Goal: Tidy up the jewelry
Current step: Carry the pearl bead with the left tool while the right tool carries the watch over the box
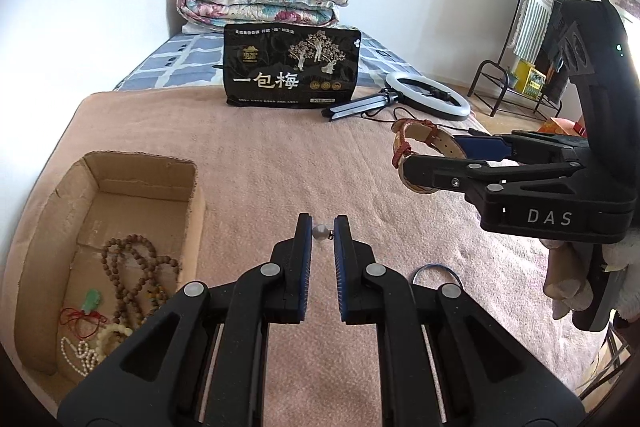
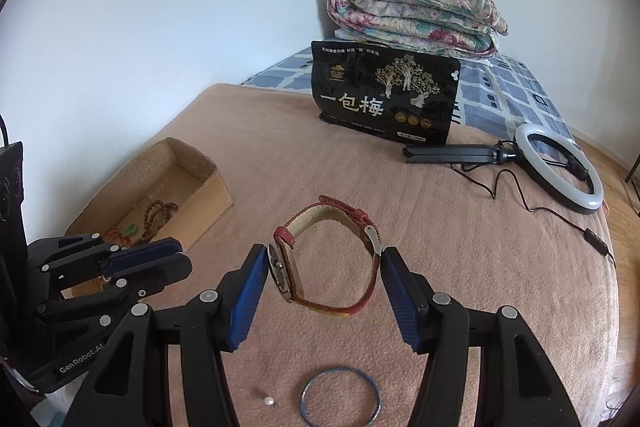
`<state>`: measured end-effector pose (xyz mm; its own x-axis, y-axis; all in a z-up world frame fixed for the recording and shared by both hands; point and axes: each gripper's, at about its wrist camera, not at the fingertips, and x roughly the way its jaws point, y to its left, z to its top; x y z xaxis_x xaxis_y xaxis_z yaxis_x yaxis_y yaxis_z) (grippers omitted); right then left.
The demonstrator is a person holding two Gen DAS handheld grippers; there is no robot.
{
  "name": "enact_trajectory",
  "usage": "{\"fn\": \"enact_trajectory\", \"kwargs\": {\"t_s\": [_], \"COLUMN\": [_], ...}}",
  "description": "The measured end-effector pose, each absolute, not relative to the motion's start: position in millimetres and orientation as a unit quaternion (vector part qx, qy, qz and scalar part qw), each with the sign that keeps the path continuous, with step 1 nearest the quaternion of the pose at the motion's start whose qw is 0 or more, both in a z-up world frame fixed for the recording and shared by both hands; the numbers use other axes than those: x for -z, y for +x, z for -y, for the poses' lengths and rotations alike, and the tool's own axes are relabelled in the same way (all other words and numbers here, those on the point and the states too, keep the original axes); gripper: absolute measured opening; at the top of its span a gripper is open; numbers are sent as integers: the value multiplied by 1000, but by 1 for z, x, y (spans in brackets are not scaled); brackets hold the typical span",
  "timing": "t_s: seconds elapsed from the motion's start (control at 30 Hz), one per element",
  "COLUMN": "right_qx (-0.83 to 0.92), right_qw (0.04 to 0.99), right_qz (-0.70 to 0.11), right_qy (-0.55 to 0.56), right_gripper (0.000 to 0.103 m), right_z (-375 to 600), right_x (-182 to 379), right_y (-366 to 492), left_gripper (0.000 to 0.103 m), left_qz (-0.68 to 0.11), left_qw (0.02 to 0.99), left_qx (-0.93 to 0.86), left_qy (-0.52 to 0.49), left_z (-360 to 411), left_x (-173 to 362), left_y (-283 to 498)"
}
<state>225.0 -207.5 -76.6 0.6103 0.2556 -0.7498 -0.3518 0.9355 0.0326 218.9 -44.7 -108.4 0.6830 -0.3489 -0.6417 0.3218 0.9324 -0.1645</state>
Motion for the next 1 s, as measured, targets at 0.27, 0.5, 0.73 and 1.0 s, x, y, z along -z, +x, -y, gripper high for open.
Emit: {"fn": "enact_trajectory", "kwargs": {"t_s": [0.27,0.5,0.73,1.0], "right_qx": [-194,-218,-240,-255], "right_qw": [896,891,884,877], "right_qz": [-394,-391,-391,-397], "right_qy": [-68,-78,-86,-90], "right_gripper": [60,60,60,60], "right_z": [165,122,82,47], "right_x": [60,56,59,67], "right_y": [216,211,211,220], "left_gripper": [9,9,9,9], "left_qz": [-343,-337,-334,-335], "left_qw": [927,933,937,939], "left_qx": [152,121,94,72], "left_qy": [-28,-36,-35,-41], "left_z": [-3,-44,-79,-113], "left_x": [96,90,89,93], "left_y": [204,193,188,199]}}
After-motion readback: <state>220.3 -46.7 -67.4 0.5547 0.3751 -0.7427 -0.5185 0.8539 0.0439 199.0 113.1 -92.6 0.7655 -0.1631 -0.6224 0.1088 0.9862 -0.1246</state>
